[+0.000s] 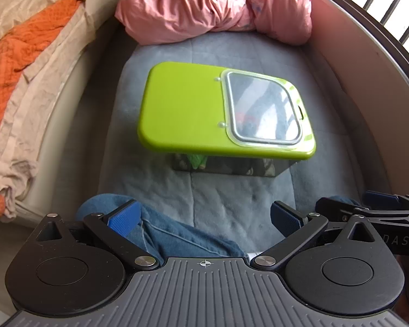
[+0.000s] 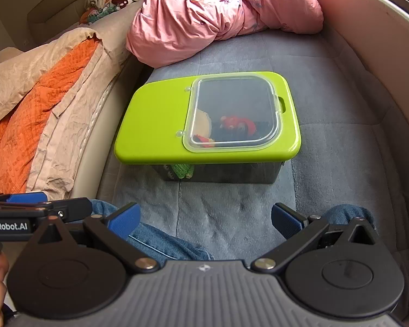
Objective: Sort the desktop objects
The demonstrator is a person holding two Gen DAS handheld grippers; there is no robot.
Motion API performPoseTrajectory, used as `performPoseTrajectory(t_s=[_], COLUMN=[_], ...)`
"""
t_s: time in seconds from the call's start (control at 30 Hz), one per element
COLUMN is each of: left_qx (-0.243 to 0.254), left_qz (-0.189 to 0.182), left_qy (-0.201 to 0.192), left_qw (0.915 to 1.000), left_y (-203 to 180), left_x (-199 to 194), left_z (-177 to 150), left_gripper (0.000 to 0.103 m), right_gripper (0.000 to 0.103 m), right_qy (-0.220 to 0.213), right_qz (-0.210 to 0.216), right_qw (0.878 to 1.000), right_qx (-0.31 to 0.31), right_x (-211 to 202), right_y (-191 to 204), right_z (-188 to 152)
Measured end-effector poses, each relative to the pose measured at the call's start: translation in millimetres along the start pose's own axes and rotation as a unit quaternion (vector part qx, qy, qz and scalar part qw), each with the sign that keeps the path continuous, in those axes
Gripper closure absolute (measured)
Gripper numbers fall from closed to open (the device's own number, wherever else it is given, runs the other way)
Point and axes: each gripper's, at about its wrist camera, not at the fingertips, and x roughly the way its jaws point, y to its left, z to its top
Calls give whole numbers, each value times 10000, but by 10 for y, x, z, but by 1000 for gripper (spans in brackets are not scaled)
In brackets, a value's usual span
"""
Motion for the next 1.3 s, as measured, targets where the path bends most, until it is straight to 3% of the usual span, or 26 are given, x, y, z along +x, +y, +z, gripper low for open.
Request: performPoseTrajectory(t_s=[0.63,1.3], left_qx=[74,69], left_qz=[-130,-27], left_qy=[56,50], left_qw=[9999,10000], left_y=[-13,12], left_x=[22,54], left_z=[-11,-7], left_gripper=[0,0], right_gripper=[0,0], right_qy=[86,62], right_qz=[-8,89], right_qw=[10000,9999], right_qx=[13,51], right_x=[44,24], right_y=[11,-19], right_z=[-28,-23])
